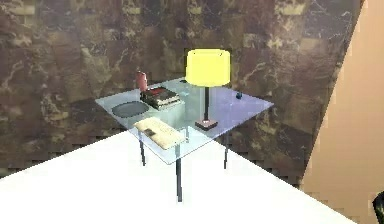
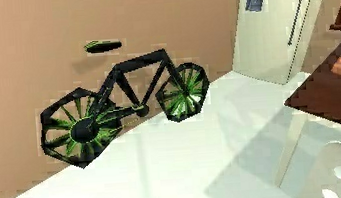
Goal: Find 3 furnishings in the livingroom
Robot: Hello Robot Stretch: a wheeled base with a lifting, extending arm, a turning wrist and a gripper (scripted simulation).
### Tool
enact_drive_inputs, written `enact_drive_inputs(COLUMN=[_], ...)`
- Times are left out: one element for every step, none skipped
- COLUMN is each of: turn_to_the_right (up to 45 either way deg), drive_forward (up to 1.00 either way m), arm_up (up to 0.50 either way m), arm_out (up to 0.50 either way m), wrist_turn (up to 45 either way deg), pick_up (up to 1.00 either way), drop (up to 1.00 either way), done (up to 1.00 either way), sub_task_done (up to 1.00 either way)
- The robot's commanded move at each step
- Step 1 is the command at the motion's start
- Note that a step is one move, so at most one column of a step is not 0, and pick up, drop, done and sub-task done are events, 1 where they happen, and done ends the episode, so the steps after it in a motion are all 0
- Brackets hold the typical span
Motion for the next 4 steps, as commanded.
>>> enact_drive_inputs(turn_to_the_right=[0.0, 45.0, 0.0, -45.0], drive_forward=[0.00, 0.00, 0.45, 0.00], arm_up=[0.00, 0.00, 0.00, 0.00], arm_out=[0.00, 0.00, 0.00, 0.00], wrist_turn=[0.0, 0.0, 0.0, 0.0], pick_up=[0.00, 0.00, 0.00, 0.00], drop=[0.00, 0.00, 0.00, 0.00], done=[0.00, 0.00, 0.00, 0.00], sub_task_done=[1.00, 0.00, 0.00, 0.00])
